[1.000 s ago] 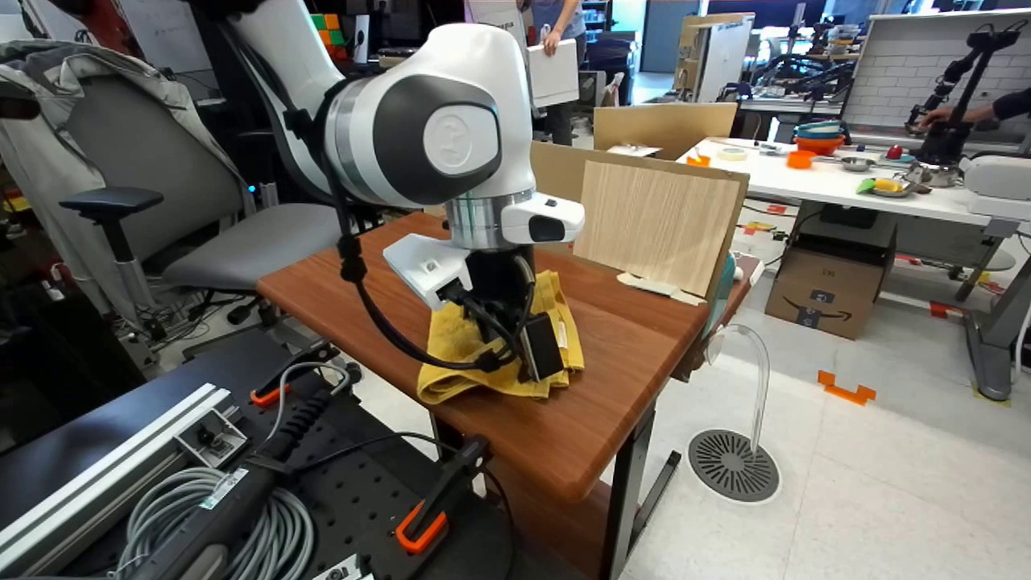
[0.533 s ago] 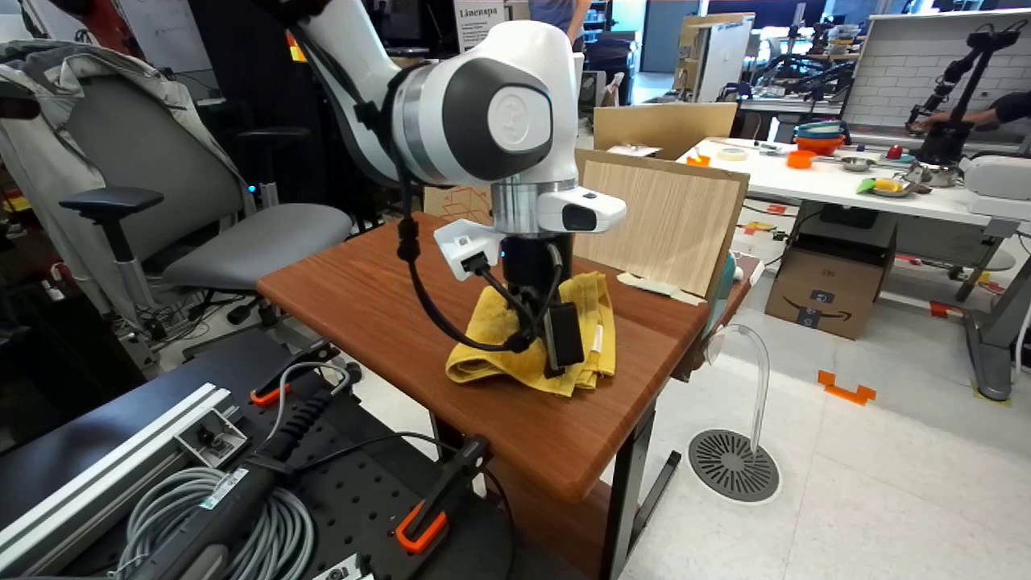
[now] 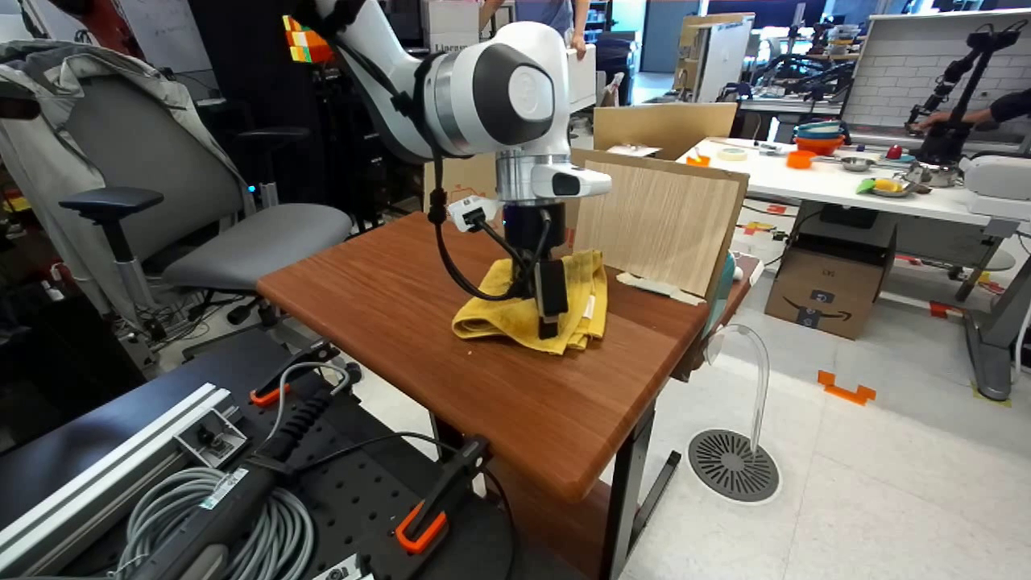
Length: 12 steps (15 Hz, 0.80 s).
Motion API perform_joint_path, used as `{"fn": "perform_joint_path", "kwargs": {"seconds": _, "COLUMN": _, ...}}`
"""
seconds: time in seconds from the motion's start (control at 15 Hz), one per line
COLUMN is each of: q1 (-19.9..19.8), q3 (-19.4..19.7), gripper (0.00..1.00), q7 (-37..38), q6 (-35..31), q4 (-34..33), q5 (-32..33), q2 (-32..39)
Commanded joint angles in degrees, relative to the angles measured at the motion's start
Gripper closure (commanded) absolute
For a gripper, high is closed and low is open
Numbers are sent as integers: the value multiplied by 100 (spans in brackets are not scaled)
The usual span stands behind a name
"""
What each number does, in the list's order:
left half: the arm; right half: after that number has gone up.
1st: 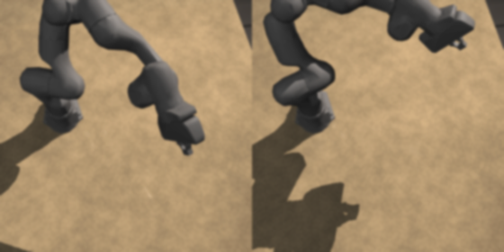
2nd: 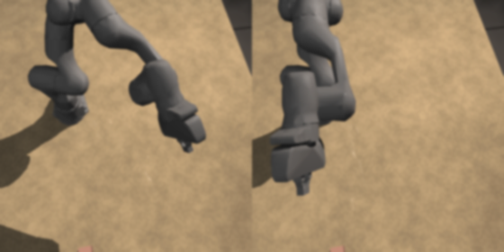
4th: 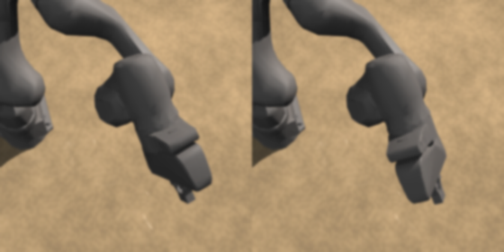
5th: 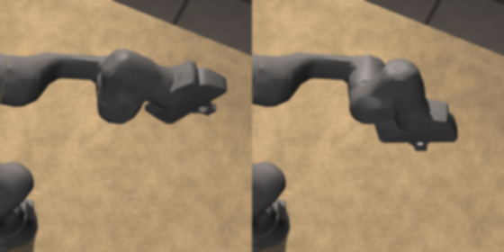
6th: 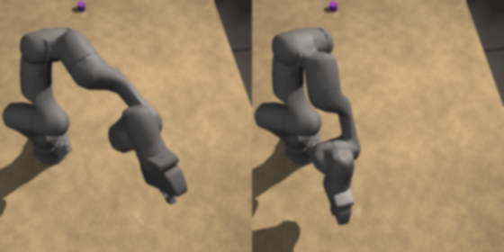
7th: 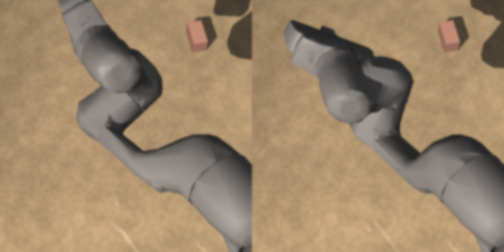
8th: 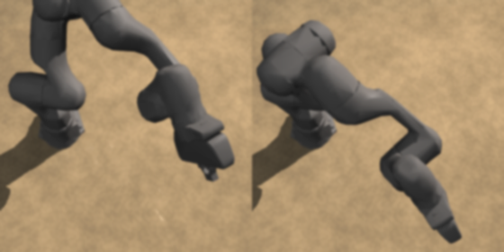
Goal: Wipe the table with the yellow towel
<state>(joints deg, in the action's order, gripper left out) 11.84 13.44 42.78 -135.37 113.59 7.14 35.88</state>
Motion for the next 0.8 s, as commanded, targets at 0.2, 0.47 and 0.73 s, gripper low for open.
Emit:
{"fn": "perform_joint_path", "kwargs": {"seconds": 0.2, "q1": 638, "q3": -636, "gripper": 0, "q7": 5, "q6": -626, "q4": 435, "q5": 592, "q2": 12}}
{"fn": "perform_joint_path", "kwargs": {"seconds": 0.47, "q1": 997, "q3": -825, "gripper": 0, "q7": -48, "q6": -1128, "q4": 762, "q5": 979, "q2": -397}}
{"fn": "perform_joint_path", "kwargs": {"seconds": 0.73, "q1": 1233, "q3": -887, "gripper": 0, "q7": -59, "q6": -1451, "q4": 769, "q5": 1098, "q2": -538}}
